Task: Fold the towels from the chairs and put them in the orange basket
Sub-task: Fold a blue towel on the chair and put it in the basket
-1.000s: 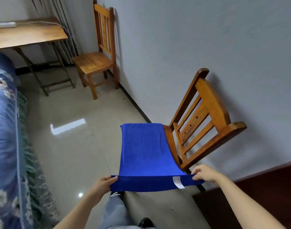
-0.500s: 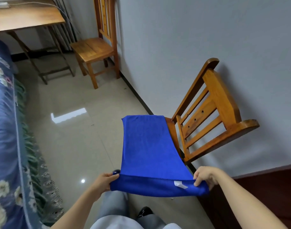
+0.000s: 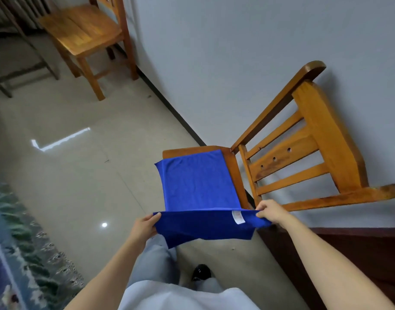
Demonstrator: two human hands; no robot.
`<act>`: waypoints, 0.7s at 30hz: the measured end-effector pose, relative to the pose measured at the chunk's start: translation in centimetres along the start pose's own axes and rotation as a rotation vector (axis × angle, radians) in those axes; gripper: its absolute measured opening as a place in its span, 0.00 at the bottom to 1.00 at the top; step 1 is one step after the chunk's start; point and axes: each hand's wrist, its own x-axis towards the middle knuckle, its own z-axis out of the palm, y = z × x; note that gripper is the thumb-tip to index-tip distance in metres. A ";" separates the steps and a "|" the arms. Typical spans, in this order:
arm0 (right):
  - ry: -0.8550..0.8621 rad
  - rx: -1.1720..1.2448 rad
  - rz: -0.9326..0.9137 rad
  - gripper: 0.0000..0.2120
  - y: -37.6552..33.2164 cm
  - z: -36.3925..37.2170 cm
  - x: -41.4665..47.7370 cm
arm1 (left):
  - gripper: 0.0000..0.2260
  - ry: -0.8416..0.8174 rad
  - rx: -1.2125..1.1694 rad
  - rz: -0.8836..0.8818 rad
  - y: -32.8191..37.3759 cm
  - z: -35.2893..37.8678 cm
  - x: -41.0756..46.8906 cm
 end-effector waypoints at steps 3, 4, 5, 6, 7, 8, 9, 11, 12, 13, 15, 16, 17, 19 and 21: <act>0.102 0.094 0.034 0.08 -2.3 -0.1 1.7 | 0.07 0.000 -0.039 -0.030 1.5 -0.6 2.6; 0.136 0.116 0.042 0.06 -3.1 -0.2 2.2 | 0.07 0.004 -0.043 -0.035 1.9 -0.6 3.3; 0.162 0.132 0.057 0.04 -3.9 -0.3 3.1 | 0.07 0.011 -0.044 -0.042 2.5 -0.8 4.4; 0.188 0.142 0.066 0.03 -4.5 -0.3 3.6 | 0.07 0.016 -0.042 -0.038 2.9 -0.8 5.0; 0.221 0.150 0.072 0.04 -5.0 -0.3 4.0 | 0.07 0.026 -0.040 -0.031 3.3 -0.8 5.5; 0.259 0.169 0.085 0.05 -5.5 -0.2 4.9 | 0.07 0.035 -0.038 -0.023 3.8 -0.8 6.3; 0.299 0.198 0.102 0.06 -5.9 0.0 5.8 | 0.08 0.042 -0.039 -0.013 4.2 -0.7 7.1; 0.374 0.260 0.114 0.07 -6.6 0.2 7.3 | 0.08 0.073 -0.052 0.012 4.8 -0.4 8.5; 0.407 0.297 0.112 0.07 -6.9 0.4 8.0 | 0.08 0.094 -0.051 0.027 5.0 -0.3 9.1; 0.437 0.334 0.108 0.07 -7.2 0.5 9.3 | 0.08 0.117 -0.051 0.042 5.2 -0.1 10.1; 0.475 0.415 0.103 0.08 -7.7 0.6 11.8 | 0.07 0.162 -0.058 0.078 5.2 0.3 12.3; 0.481 0.461 0.096 0.08 -8.0 0.6 12.9 | 0.06 0.184 -0.069 0.097 5.3 0.5 13.4; 0.479 0.512 0.090 0.08 -8.3 0.6 14.1 | 0.06 0.204 -0.084 0.116 5.5 0.7 14.3; 0.462 0.597 0.072 0.09 -9.0 0.7 16.8 | 0.05 0.249 -0.115 0.152 5.8 1.1 16.7; 0.465 0.626 0.066 0.11 -9.3 1.1 19.7 | 0.04 0.284 -0.121 0.166 5.8 1.3 19.2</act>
